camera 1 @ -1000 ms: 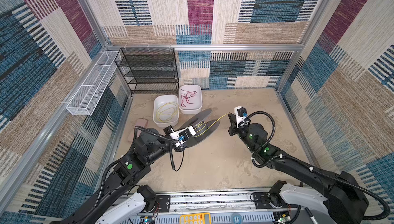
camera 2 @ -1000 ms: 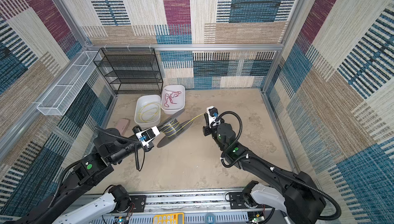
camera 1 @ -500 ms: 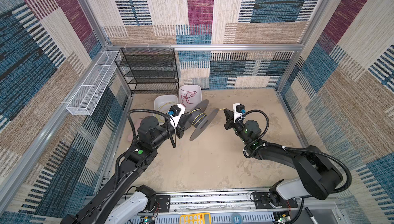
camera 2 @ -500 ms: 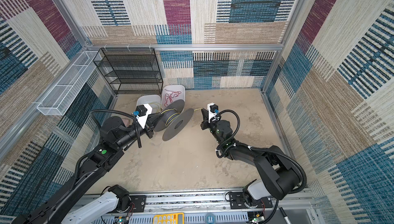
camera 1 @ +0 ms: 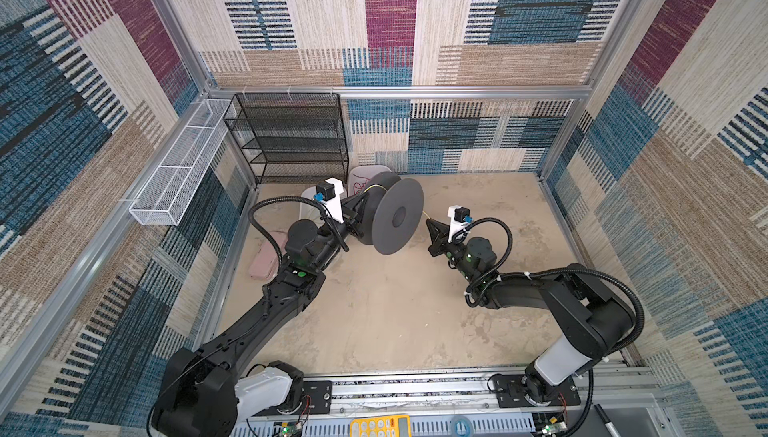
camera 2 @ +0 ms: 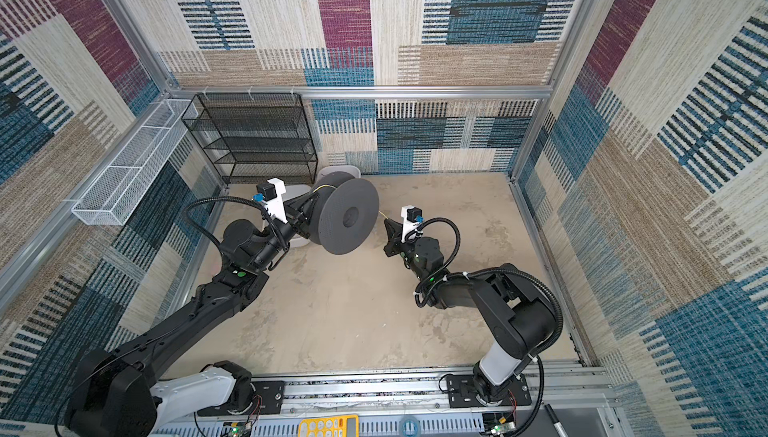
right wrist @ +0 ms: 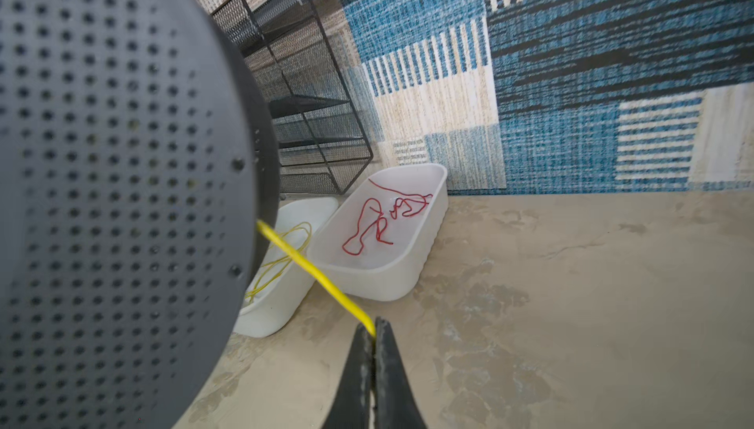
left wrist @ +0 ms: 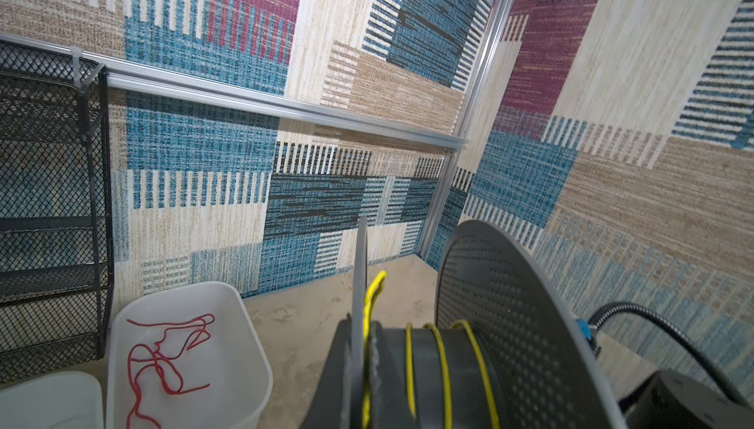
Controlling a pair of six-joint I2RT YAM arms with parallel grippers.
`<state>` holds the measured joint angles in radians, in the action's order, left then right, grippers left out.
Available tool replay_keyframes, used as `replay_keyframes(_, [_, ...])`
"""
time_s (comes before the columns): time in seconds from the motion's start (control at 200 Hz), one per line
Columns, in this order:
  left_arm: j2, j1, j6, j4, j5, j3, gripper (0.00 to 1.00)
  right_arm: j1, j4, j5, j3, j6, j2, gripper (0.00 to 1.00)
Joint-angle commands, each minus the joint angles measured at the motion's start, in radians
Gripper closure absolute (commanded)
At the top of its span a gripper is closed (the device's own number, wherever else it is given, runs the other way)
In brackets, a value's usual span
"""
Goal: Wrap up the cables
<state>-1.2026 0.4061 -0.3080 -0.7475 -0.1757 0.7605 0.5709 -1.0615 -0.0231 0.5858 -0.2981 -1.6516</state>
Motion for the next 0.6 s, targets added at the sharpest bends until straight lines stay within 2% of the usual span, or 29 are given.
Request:
replay_keyframes(0.0, [-0.025, -0.009, -0.099, -0.436, 0.229, 0.027, 1.0, 0.036, 0.097, -0.038, -0.008, -0.04, -0.024, 1.0])
replay_keyframes(0.18, [-0.102, 0.009, -0.113, -0.529, 0.314, 0.051, 1.0, 0.112, 0.084, -0.046, -0.012, -0.097, -0.043, 1.0])
replay_keyframes(0.446, [-0.199, 0.105, -0.027, -0.661, 0.454, 0.06, 1.0, 0.142, -0.012, 0.079, -0.038, -0.303, -0.033, 1.0])
replay_keyframes(0.596, [-0.227, 0.142, -0.032, -0.661, 0.487, 0.052, 1.0, 0.151, -0.051, 0.128, -0.037, -0.346, -0.01, 1.0])
